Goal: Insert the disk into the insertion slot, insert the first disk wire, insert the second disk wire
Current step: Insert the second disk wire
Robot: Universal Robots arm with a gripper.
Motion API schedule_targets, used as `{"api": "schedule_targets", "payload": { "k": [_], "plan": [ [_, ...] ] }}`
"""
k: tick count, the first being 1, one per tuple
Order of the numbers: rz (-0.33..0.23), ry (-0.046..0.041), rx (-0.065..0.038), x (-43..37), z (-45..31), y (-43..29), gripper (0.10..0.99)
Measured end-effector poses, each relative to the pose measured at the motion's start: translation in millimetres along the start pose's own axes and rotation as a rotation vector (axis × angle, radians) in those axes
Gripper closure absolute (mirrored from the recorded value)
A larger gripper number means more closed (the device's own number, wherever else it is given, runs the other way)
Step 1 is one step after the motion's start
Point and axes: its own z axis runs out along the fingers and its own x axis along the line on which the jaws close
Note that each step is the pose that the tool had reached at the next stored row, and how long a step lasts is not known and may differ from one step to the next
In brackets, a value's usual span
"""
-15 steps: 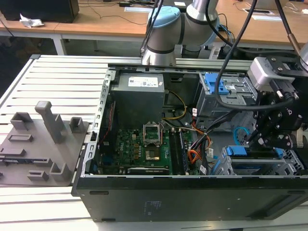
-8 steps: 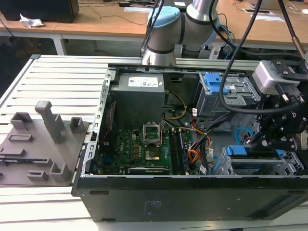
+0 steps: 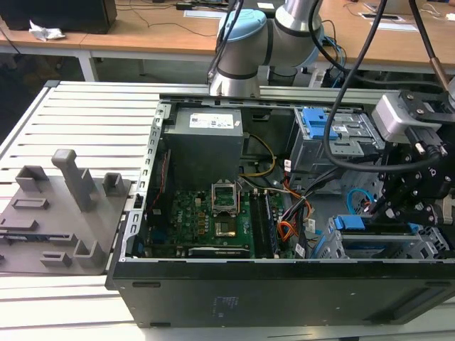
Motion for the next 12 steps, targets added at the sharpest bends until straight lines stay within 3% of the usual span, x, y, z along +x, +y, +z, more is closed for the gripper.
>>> {"api": "schedule_targets", "payload": {
  "k": [4,5,6,9,10,12],
  "plan": [
    [0.000,-0.0009,0.000,0.0,0.6,-0.1,0.918],
    [0.000,-0.0009,0.000,0.0,0.6,-0.1,0.851],
    [0.000,-0.0005,0.000,-0.1,-1.5,0.0,0.851],
    [0.000,0.0007,0.000,-1.0,-17.2,0.9,0.851],
    [0.000,0.0004,0.000,-1.1,-17.8,0.9,0.925],
    [0.000,0.0003,0.000,-1.1,-17.8,0.9,0.925]
  ]
}}
